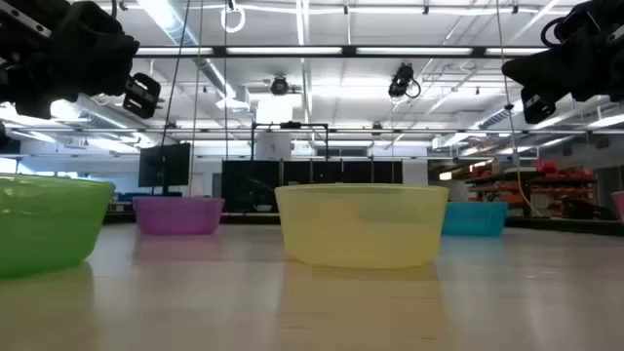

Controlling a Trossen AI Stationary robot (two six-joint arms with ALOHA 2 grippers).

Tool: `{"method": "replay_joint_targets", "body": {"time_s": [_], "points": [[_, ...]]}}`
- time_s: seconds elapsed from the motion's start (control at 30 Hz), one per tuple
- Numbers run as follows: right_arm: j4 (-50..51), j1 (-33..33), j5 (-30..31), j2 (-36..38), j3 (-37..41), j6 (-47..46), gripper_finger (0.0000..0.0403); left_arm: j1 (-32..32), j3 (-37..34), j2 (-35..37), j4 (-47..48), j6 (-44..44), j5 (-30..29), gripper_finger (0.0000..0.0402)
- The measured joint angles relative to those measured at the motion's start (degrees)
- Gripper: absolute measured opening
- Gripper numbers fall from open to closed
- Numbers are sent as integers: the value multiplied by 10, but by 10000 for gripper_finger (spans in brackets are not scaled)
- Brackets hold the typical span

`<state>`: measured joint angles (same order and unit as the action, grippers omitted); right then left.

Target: Nest bowls inside each other

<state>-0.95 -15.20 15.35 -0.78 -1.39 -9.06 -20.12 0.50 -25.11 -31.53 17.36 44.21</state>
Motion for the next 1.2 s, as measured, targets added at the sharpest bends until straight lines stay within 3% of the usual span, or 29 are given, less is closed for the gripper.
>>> {"method": "replay_joint_targets", "body": {"time_s": [1.2], "points": [[0, 0, 0, 0, 0, 0, 22, 0, 0, 0, 0, 0, 0, 36]]}}
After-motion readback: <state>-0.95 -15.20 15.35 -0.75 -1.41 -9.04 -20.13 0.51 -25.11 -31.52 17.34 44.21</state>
